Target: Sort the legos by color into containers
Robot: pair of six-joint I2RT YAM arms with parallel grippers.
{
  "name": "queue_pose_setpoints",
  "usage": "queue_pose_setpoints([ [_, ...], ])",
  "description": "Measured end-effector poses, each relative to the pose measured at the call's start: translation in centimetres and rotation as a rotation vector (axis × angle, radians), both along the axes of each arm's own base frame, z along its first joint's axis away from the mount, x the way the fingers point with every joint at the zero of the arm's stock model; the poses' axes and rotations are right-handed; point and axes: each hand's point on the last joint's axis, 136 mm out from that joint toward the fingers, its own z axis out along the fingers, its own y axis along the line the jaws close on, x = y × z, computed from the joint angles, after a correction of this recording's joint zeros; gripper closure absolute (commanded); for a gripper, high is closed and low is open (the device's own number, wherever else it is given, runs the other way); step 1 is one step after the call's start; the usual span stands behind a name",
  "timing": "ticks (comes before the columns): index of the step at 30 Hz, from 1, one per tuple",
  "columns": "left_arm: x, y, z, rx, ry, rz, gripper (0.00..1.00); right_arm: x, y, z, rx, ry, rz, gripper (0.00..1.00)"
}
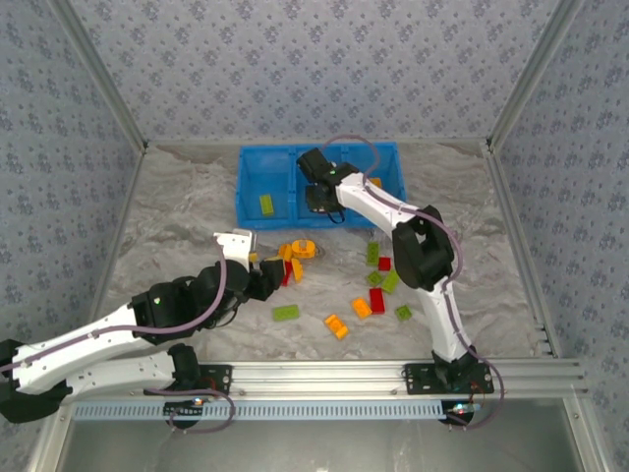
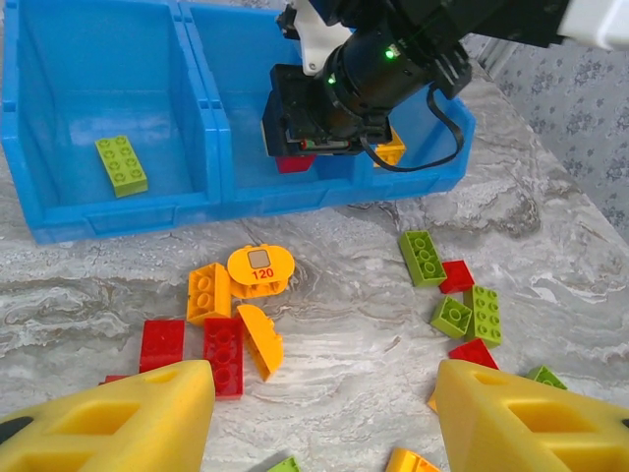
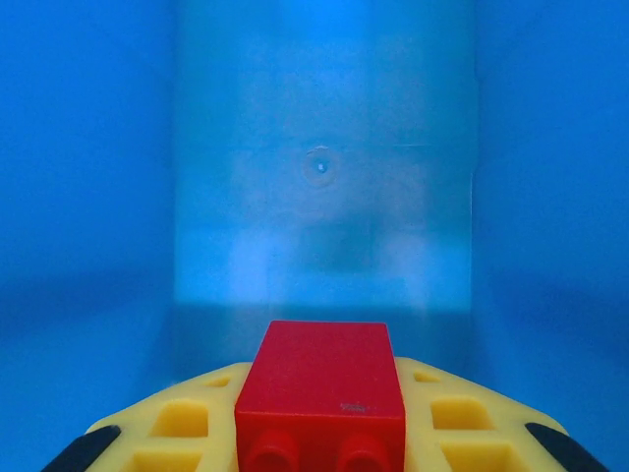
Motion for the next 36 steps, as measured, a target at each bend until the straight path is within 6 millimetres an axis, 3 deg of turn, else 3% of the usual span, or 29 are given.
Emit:
queue_pose_setpoints([
  [9, 0.0, -0.1, -0.2, 0.006, 0.002, 0.000, 0.39, 1.1, 0.5, -2.6, -0.013, 0.064, 0.026, 0.68],
  [12, 0.1, -0.2, -0.4, 0.014, 0.006, 0.000, 0.39, 1.2, 0.6, -2.8, -0.016, 0.074, 0.027, 0.60],
  [18, 0.1, -0.3, -0.5, 0.020, 0.008, 0.000, 0.39, 1.0, 0.3, -3.0, -0.033, 0.086, 0.024, 0.47],
  [24, 0.1, -0.2, -0.5, 0.026, 0.010, 0.000, 0.39, 0.9, 0.0, -2.1, -0.057, 0.066, 0.018, 0.47],
  [29, 0.0, -0.2, -0.2, 0.015, 0.011, 0.000, 0.38, 0.7, 0.0, 3.0, -0.053, -0.031, 0.015, 0.48],
  [33, -0.1, -0.2, -0.3, 0.007, 0.029, 0.006, 0.38, -0.9, -0.7, 10.6, -0.015, -0.183, 0.011, 0.48],
  [36, -0.1, 0.0, -1.0, 0.020, 0.058, 0.021, 0.37, -4.1, -2.1, 16.6, 0.032, -0.312, 0.017, 0.48],
])
